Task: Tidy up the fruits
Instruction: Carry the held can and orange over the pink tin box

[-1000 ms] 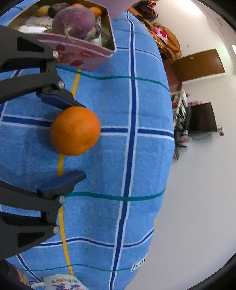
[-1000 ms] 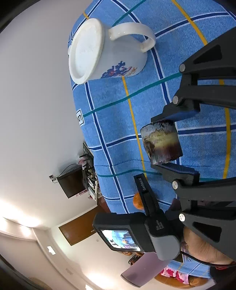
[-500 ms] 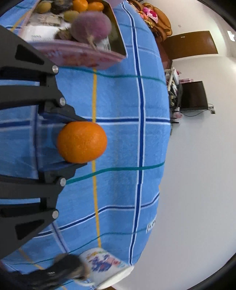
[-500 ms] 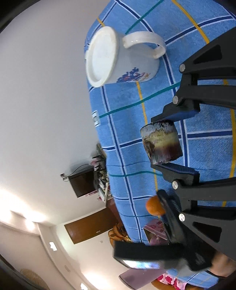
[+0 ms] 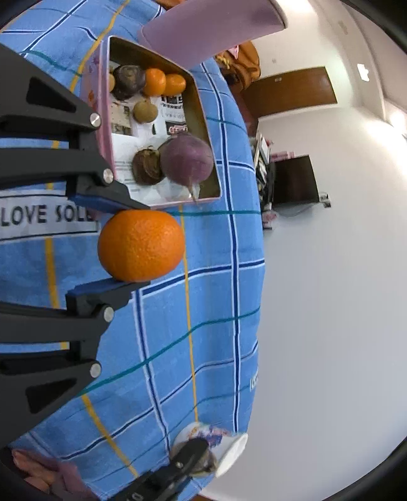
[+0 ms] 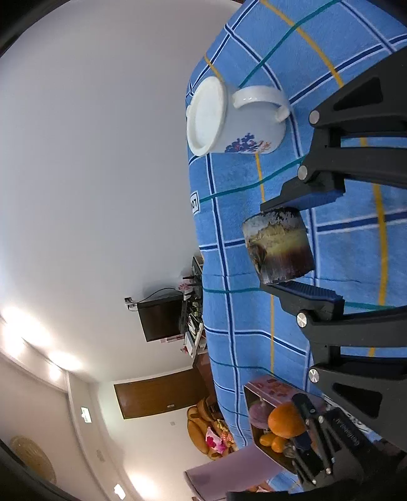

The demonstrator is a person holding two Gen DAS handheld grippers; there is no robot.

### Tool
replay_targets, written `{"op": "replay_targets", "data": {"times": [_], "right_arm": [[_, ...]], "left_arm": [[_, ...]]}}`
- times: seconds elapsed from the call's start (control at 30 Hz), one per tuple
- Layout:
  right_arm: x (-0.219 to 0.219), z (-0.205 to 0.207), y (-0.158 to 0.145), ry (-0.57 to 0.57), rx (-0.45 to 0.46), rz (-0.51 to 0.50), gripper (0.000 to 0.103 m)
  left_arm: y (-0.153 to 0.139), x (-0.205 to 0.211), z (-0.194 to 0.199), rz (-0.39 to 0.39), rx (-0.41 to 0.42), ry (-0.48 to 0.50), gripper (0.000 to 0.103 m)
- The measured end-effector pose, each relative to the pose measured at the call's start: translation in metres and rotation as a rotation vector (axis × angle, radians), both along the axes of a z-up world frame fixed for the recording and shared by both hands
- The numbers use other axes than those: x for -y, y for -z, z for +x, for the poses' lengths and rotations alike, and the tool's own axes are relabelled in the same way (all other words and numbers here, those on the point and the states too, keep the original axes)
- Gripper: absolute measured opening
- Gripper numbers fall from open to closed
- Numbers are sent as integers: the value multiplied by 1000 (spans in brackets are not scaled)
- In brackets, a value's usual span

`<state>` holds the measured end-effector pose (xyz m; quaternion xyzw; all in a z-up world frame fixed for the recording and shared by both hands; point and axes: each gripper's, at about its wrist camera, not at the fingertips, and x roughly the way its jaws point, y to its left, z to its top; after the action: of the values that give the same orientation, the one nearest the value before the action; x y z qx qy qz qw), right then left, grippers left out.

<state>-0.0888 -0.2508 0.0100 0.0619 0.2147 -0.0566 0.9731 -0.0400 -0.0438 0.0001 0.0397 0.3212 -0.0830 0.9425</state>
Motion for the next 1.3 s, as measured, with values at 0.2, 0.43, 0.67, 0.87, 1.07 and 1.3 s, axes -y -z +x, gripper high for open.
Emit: {"op": "replay_targets", "data": {"times": [0.2, 0.43, 0.67, 0.87, 1.07, 1.3], "right_arm": [[-13, -19, 1, 16, -1, -5, 44], [-31, -38, 2, 9, -1, -12, 44], [-59, -48, 4, -23, -6, 9, 44], [-84, -50, 5, -49, -11, 6, 44], [-106, -50, 6, -82, -12, 4, 44], [-132, -48, 7, -127, -18, -3, 44]], "left_arm": [[-3, -11, -22, 15, 35, -4, 39], [-3, -23, -40, 9, 57, -1, 39], [-3, -37, -52, 8, 70, -9, 39], [-3, -56, -58, 0, 76, -25, 39], [-3, -74, -62, -13, 79, -42, 39], [-3, -89, -64, -26, 76, -57, 39]]}}
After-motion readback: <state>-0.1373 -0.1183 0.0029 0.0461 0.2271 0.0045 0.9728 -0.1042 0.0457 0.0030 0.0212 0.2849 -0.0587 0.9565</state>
